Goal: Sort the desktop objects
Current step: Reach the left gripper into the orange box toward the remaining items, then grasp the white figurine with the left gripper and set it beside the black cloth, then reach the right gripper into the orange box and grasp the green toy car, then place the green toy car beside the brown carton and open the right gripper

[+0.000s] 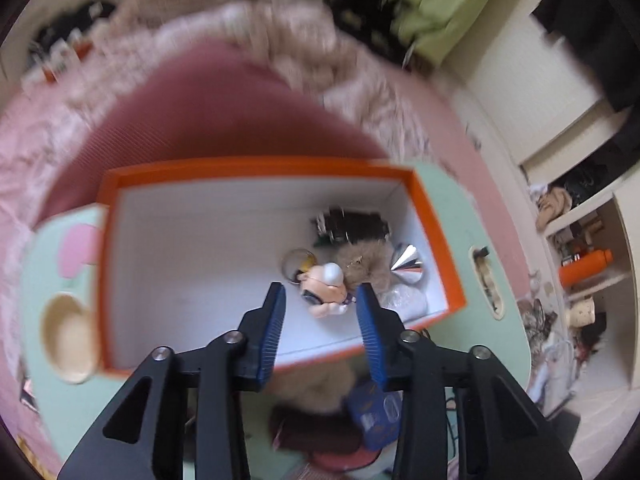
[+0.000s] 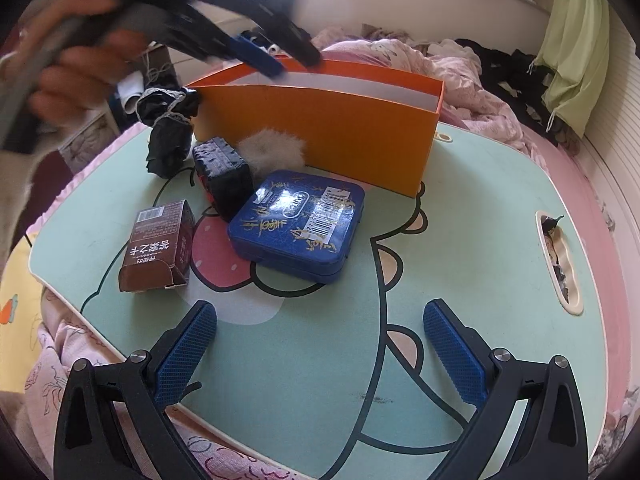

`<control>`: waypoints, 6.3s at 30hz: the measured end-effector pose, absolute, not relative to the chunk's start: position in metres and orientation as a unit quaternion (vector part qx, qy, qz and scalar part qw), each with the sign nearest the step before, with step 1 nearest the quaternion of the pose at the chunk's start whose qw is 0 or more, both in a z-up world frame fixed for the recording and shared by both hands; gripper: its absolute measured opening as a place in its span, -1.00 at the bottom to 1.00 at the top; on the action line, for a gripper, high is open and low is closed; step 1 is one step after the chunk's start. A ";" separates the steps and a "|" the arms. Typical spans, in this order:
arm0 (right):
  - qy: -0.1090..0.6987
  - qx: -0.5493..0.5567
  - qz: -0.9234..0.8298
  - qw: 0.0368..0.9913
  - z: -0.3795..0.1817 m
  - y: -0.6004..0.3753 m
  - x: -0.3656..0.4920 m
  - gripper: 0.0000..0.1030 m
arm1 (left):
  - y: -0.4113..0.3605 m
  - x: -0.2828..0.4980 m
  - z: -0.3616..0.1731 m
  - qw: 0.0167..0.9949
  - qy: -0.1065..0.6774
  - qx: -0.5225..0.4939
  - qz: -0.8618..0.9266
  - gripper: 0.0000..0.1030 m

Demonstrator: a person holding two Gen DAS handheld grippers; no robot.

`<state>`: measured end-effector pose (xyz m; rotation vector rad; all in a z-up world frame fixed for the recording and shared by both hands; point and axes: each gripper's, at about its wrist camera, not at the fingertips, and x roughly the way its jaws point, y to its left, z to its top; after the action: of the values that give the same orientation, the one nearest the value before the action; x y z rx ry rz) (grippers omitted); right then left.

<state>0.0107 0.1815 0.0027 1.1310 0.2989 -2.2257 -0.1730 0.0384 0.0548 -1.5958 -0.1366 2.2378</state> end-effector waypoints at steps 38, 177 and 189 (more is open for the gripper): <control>0.111 0.424 -0.842 0.315 0.001 0.185 0.012 0.99 | -0.031 -0.025 0.062 0.155 -0.127 -0.423 0.884 -0.31; 0.024 0.477 -0.784 0.397 0.050 0.170 -0.032 0.35 | -0.030 0.052 -0.011 0.011 0.003 -0.339 0.941 0.99; 0.131 0.444 -0.826 0.322 -0.001 0.178 0.011 1.00 | -0.030 0.052 -0.011 0.010 0.002 -0.339 0.941 0.99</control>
<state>0.0108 0.1783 -0.0011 1.1663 0.3430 -2.1683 0.0521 -0.0305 -0.0109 -1.0596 0.0077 2.9356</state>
